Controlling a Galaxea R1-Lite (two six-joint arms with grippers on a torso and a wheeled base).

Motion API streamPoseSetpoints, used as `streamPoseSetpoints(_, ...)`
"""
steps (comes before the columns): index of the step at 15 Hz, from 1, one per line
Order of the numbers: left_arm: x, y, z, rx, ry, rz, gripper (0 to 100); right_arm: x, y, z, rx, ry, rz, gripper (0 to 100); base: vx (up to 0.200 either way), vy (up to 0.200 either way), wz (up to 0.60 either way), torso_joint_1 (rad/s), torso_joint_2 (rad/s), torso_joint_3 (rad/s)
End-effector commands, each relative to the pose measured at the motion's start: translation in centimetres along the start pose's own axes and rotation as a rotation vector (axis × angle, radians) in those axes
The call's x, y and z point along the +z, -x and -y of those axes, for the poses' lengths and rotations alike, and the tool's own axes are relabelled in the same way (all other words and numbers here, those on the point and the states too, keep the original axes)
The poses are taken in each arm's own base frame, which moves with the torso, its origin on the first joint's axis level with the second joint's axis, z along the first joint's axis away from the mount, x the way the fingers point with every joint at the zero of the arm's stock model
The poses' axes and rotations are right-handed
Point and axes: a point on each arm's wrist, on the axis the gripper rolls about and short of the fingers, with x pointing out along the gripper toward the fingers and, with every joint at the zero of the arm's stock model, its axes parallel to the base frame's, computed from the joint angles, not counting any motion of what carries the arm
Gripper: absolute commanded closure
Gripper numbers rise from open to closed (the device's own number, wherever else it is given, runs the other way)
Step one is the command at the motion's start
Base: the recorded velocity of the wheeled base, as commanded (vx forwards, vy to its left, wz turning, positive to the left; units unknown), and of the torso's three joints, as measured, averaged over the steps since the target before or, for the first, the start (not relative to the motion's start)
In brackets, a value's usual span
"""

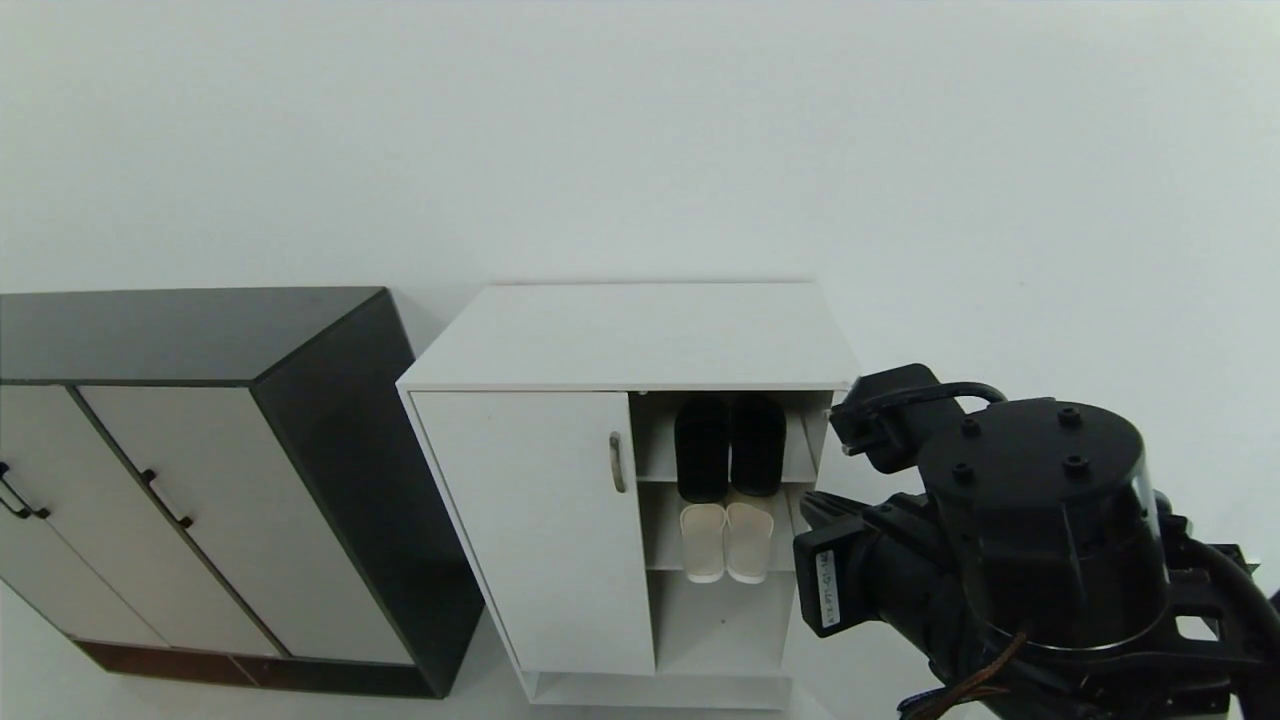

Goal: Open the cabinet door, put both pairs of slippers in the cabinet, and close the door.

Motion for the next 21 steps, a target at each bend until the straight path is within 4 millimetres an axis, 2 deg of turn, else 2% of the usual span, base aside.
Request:
streamPoseSetpoints(1,0.0,0.0,0.0,0.000,0.000,-0.001,100,-0.1,0.0,0.0,0.002,0.006,-0.003,100,0.000,0.000,-0.60,0.002,0.01,0.007)
streamPoseSetpoints(9,0.0,0.0,0.0,0.000,0.000,-0.001,100,-0.3,0.0,0.1,-0.001,0.013,-0.007,100,0.000,0.000,-0.60,0.005,0.00,0.004)
streamPoseSetpoints(11,0.0,0.0,0.0,0.000,0.000,-0.001,100,0.0,-0.4,0.6,-0.022,0.018,-0.002,100,0.000,0.000,0.00,0.000,0.00,0.000)
streamPoseSetpoints(14,0.0,0.0,0.0,0.000,0.002,-0.001,100,1.2,-2.3,1.7,-0.082,-0.033,0.030,100,0.000,0.000,0.00,0.000,0.00,0.000)
streamPoseSetpoints(16,0.0,0.0,0.0,-0.002,0.000,-0.001,100,2.4,-3.8,3.3,-0.136,-0.068,0.045,100,0.000,0.000,0.00,0.000,0.00,0.000)
streamPoseSetpoints(18,0.0,0.0,0.0,0.000,0.002,-0.001,100,3.8,-5.1,4.8,-0.189,-0.095,0.055,100,-0.200,0.000,0.00,0.007,0.00,0.002)
streamPoseSetpoints(21,0.0,0.0,0.0,-0.002,0.002,-0.001,100,5.2,-6.5,6.0,-0.188,-0.123,0.065,100,-0.200,0.000,0.00,0.004,0.01,-0.001)
